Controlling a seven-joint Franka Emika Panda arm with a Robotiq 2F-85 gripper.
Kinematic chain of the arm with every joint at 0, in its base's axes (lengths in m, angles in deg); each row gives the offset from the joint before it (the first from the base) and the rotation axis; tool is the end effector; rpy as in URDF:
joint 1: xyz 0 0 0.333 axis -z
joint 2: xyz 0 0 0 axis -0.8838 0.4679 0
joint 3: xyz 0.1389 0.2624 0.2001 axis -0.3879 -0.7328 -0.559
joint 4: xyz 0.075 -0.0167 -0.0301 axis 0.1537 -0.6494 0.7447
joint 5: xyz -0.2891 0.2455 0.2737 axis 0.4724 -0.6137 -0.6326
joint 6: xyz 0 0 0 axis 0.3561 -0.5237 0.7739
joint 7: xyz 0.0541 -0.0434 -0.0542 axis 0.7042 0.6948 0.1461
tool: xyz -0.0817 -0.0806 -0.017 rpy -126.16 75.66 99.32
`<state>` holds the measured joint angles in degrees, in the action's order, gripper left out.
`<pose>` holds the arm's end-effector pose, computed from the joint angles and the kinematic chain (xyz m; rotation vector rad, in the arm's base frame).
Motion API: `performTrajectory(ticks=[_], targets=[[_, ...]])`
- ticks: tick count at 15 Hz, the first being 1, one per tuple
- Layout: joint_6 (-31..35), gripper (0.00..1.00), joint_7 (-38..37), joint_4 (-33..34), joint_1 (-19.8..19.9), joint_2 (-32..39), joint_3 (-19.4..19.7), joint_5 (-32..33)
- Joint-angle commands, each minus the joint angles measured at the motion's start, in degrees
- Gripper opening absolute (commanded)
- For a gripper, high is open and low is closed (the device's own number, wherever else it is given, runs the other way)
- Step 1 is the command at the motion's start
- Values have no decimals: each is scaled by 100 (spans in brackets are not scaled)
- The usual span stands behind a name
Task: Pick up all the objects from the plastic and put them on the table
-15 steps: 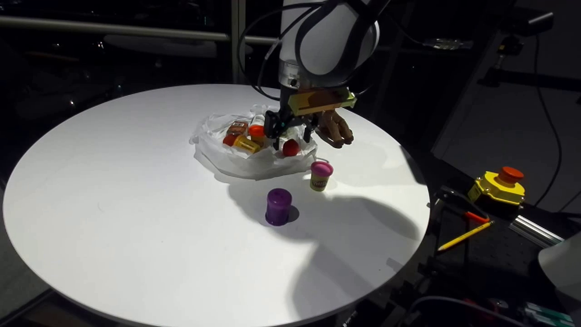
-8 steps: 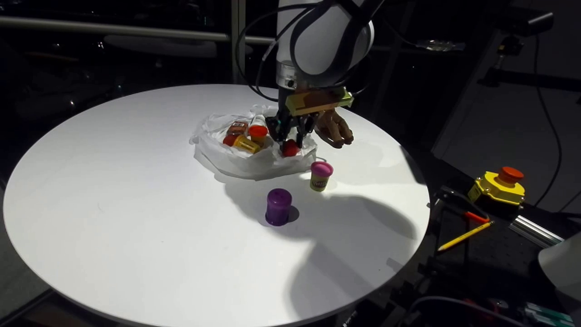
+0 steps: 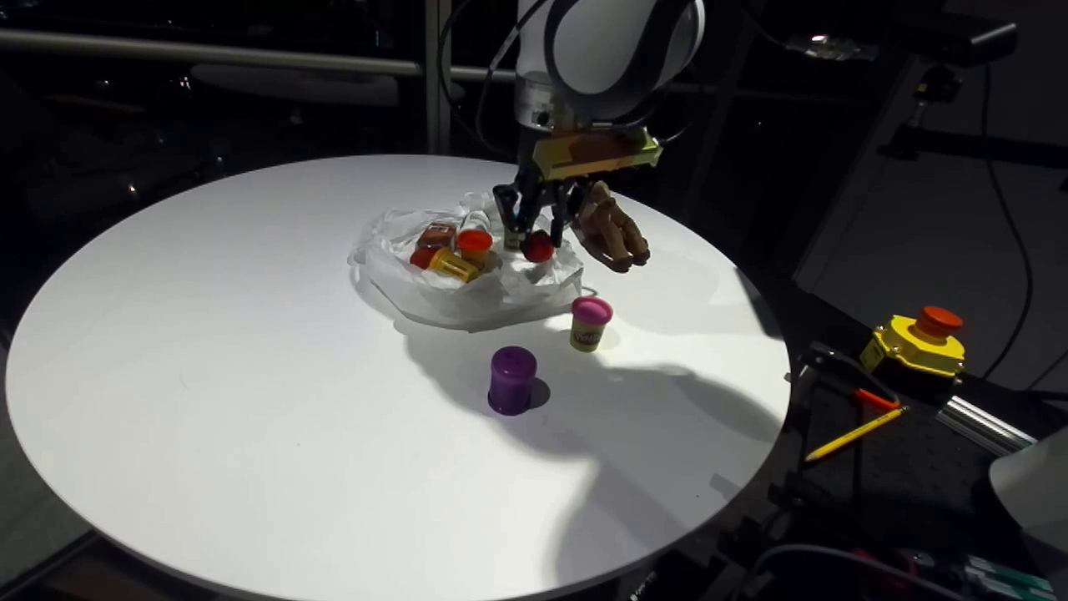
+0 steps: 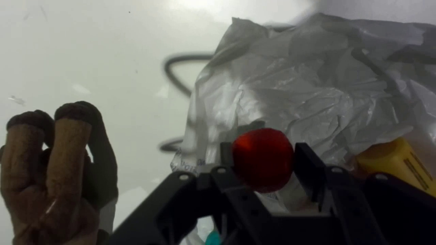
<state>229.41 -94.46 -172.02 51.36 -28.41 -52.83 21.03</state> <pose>0.6471 -0.0032 0.1585 2.9357 -0.6268 0.1238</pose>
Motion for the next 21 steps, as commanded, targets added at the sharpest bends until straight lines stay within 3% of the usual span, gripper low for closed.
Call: performTrajectory(ticks=[1,5,8,14,21], targets=[[-47,23,-32,-974,-99,-1141,76,232],[120,23,-144,-1716,92,-1637,-59,312],[327,23,-445,-1978,157,-1569,-35,394],[514,23,-1590,-1812,255,-909,385,629],[381,23,-1527,-1595,524,-472,361,169]])
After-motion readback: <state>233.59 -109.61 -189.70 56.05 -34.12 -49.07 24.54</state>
